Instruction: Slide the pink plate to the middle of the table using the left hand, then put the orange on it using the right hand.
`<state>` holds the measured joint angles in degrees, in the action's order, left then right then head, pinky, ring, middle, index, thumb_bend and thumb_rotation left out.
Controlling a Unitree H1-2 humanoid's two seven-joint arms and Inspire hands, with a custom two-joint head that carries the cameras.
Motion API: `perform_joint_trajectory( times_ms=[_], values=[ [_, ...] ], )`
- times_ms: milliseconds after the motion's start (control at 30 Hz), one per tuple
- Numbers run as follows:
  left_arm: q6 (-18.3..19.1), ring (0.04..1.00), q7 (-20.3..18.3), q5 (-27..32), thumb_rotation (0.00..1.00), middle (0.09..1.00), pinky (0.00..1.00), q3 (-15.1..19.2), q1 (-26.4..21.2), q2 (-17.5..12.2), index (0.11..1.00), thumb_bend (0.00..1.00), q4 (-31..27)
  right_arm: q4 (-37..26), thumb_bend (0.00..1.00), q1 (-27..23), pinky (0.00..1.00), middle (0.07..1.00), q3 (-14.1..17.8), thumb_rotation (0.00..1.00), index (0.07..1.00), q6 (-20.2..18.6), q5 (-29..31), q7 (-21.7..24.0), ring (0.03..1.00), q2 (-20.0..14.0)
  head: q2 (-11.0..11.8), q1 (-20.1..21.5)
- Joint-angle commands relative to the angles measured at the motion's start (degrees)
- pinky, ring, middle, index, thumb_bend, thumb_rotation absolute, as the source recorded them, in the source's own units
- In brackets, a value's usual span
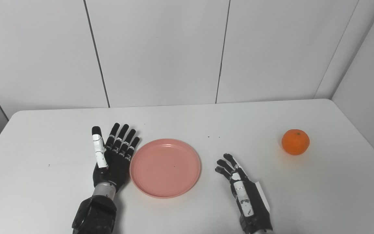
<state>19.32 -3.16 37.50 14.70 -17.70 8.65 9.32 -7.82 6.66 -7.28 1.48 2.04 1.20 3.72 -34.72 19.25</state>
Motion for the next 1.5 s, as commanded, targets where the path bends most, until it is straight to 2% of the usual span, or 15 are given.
perform_joint_trajectory(
  times_ms=[0, 200, 700, 1133, 1333, 1467],
  values=[
    [2.94, 0.925, 1.77, -0.77, 0.74, 0.929, 0.95, -0.06, 3.23, 0.2, 0.947, 0.78, 3.71, 3.2, 0.87, 1.03, 0.97, 0.862, -1.49, 0.92, 0.905, -0.47, -0.22, 0.63, 0.845, 1.39, 0.03, -0.01],
    [3.26, 0.92, 1.96, -0.55, 0.73, 0.927, 0.95, 0.14, 3.15, 0.25, 0.946, 0.78, 3.91, 3.18, 0.85, 1.11, 0.99, 0.868, -1.42, 0.92, 0.911, 0.01, -0.03, 1.1, 0.852, 1.39, 0.0, 0.37],
    [2.74, 0.923, 1.8, -0.35, 0.73, 0.925, 0.96, 0.22, 3.27, 0.94, 0.945, 0.78, 3.91, 3.16, 0.87, 1.24, 0.98, 0.861, -1.0, 0.91, 0.909, 0.06, 0.52, 1.4, 0.849, 0.83, -0.27, -1.0],
    [2.52, 0.916, 1.65, -0.75, 0.72, 0.918, 0.96, 0.24, 3.44, 0.98, 0.938, 0.77, 4.02, 2.49, 0.88, 1.4, 0.98, 0.865, -1.04, 0.92, 0.91, -0.48, 0.15, 1.13, 0.848, 0.83, -0.48, -0.32],
    [2.37, 0.913, 1.91, -0.72, 0.72, 0.917, 0.96, 0.52, 3.42, 1.07, 0.939, 0.77, 4.2, 2.3, 0.88, 1.84, 0.96, 0.859, -0.36, 0.92, 0.894, 0.27, -0.31, -0.05, 0.84, 1.39, -0.26, 0.9],
    [1.99, 0.916, 2.07, -0.37, 0.7, 0.92, 0.96, 1.18, 3.26, 1.27, 0.934, 0.77, 4.47, 0.21, 0.86, 3.25, 0.93, 0.845, 0.84, 0.92, 0.873, 1.1, -2.57, -3.43, 0.84, 3.02, -0.18, 1.93]
  ],
)
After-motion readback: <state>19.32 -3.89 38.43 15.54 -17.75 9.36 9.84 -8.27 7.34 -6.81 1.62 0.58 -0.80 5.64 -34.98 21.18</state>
